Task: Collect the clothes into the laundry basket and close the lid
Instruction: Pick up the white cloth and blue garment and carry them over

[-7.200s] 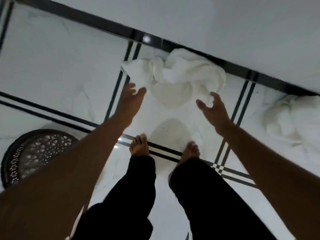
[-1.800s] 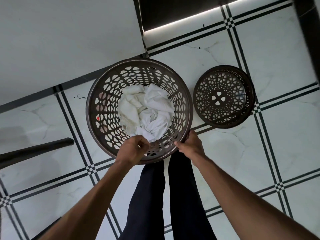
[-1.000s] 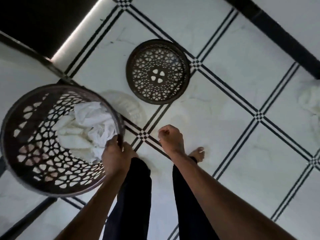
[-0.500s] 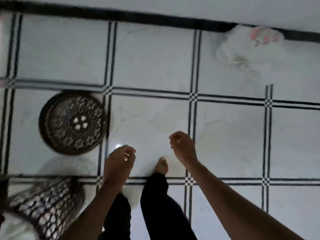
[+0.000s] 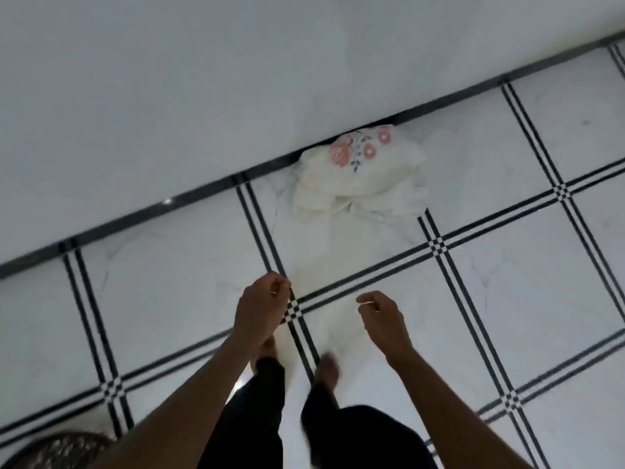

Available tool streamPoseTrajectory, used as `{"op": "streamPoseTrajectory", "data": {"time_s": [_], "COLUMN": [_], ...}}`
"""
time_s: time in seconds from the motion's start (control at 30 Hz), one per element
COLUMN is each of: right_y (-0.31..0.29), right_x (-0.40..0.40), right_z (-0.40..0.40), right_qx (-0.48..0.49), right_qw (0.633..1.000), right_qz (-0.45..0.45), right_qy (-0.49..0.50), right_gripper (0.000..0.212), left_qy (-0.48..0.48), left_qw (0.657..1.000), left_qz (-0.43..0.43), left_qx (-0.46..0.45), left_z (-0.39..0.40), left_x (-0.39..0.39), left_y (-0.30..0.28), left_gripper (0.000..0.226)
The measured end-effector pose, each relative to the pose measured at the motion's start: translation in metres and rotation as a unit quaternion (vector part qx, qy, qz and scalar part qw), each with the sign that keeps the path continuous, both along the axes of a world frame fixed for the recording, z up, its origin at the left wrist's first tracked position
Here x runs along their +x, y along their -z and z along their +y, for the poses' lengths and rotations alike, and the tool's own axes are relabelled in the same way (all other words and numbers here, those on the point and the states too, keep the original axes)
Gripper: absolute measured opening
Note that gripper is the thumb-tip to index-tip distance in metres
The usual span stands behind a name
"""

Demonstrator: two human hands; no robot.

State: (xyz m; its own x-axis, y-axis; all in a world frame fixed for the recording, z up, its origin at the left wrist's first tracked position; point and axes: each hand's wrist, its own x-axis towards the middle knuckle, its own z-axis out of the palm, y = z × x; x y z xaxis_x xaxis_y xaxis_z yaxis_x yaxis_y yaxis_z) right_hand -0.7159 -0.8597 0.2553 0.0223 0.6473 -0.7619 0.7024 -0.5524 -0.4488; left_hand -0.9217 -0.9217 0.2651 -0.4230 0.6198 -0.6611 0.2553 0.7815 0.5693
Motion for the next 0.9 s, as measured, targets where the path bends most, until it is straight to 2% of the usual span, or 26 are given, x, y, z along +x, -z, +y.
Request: {"op": "streamPoseTrajectory", "data": {"time_s": [0.07, 0.17, 0.27, 0.33, 0.43, 0.5, 0.6, 0.67, 0.73, 0.8, 0.83, 0.87, 0.9], "right_y": [0.008, 0.029, 0.087, 0.133, 0.207, 0.256, 0.320, 0.356, 0.390, 0.408, 0.406, 0.395, 0.374], "right_x": [0.003, 0.012, 0.023, 0.033, 0.042, 0.045, 0.037, 0.022, 0.001, -0.023, -0.034, -0.043, -0.046], "right_z": [0.054, 0.125, 0.207, 0.259, 0.341, 0.388, 0.448, 0.479, 0.492, 0.485, 0.475, 0.462, 0.444], "right_qx": [-0.005, -0.030, -0.032, -0.047, -0.022, 0.003, 0.046, 0.058, 0.030, -0.019, -0.044, -0.068, -0.094], "right_qw": [1.000, 0.999, 0.999, 0.999, 0.999, 0.998, 0.992, 0.988, 0.994, 0.999, 0.997, 0.992, 0.983], "right_qz": [-0.012, -0.003, 0.033, 0.012, -0.002, -0.008, -0.011, 0.006, 0.015, 0.036, 0.063, 0.099, 0.146], "right_qy": [0.011, 0.036, 0.006, 0.008, 0.033, 0.059, 0.117, 0.146, 0.104, 0.032, 0.018, 0.026, 0.058], "right_gripper": [0.022, 0.035, 0.042, 0.043, 0.057, 0.068, 0.082, 0.085, 0.086, 0.094, 0.096, 0.088, 0.070], "left_qy": [0.027, 0.061, 0.084, 0.067, -0.023, -0.149, -0.348, -0.379, -0.363, -0.342, -0.316, -0.282, -0.258], "left_qw": [0.999, 0.998, 0.995, 0.994, 0.996, 0.986, 0.932, 0.917, 0.915, 0.921, 0.925, 0.922, 0.913], "left_qz": [-0.001, -0.003, 0.042, 0.055, 0.007, -0.006, -0.038, -0.115, -0.178, -0.189, -0.210, -0.263, -0.314], "left_qx": [-0.019, -0.023, -0.024, -0.061, -0.087, -0.073, -0.094, -0.040, 0.016, 0.004, 0.002, 0.003, -0.007], "left_z": [0.060, 0.142, 0.217, 0.259, 0.330, 0.372, 0.425, 0.448, 0.457, 0.451, 0.444, 0.442, 0.438], "left_x": [-0.002, 0.004, 0.006, 0.003, 0.006, 0.007, 0.005, 0.001, 0.003, 0.009, 0.011, 0.018, 0.025], "left_y": [0.006, 0.020, 0.065, 0.112, 0.190, 0.243, 0.326, 0.374, 0.411, 0.420, 0.414, 0.406, 0.389], "left_gripper": [0.012, 0.018, 0.035, 0.054, 0.088, 0.102, 0.117, 0.111, 0.106, 0.104, 0.090, 0.076, 0.072]}}
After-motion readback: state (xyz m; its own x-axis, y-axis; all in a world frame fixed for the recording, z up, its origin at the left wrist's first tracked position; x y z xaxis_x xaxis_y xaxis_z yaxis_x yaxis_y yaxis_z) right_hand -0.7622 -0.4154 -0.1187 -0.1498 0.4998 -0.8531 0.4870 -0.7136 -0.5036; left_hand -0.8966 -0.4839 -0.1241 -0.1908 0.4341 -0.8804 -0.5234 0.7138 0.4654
